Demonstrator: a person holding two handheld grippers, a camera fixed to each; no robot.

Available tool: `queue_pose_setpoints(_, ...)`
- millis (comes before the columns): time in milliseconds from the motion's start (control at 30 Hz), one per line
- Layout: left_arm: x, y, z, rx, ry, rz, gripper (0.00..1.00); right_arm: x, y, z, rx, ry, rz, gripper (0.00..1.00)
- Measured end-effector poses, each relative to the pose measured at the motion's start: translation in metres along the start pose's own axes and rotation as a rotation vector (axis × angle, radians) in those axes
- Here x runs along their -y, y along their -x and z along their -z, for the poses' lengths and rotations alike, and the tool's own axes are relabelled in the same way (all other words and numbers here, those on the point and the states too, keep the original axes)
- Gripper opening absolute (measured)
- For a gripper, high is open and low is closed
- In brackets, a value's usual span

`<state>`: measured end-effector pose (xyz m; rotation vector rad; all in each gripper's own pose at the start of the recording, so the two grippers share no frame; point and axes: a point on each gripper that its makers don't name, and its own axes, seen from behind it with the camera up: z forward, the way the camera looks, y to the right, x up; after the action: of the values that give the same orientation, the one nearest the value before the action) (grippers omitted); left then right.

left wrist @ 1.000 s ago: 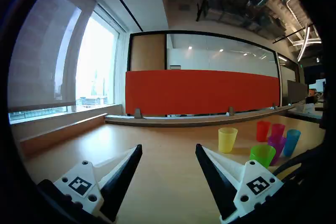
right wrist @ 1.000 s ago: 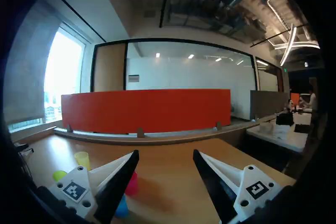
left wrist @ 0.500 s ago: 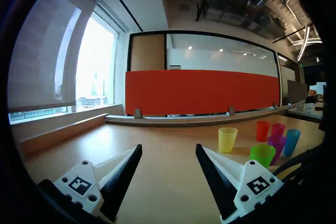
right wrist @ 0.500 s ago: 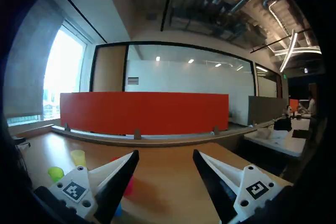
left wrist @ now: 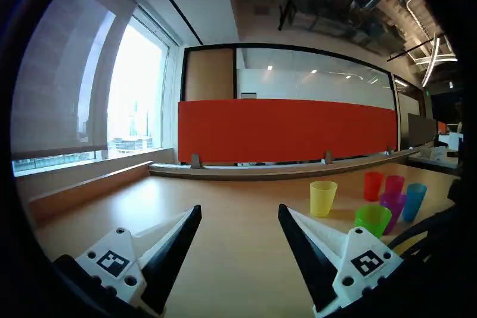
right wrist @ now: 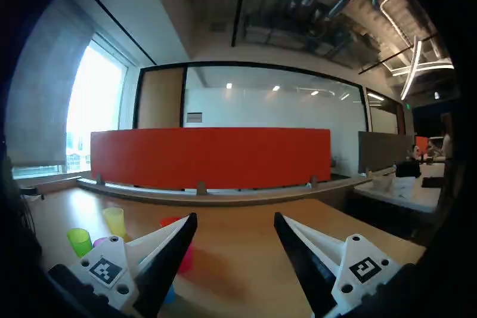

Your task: Pour water

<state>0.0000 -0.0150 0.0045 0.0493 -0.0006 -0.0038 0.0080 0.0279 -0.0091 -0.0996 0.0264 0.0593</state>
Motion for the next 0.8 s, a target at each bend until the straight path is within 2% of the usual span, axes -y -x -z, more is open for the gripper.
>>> queue_pose_setpoints(333,0.000,0.000,0.000,0.000,0.000,0.000,0.95,0.016,0.026,-0.005,-0.003,-0.049,0.000,1.00)
queue_pose_setpoints(800,0.000,0.000,0.000,0.000,0.000,0.000,0.95,0.029,0.043,-0.007,0.006,-0.096,-0.006,1.00)
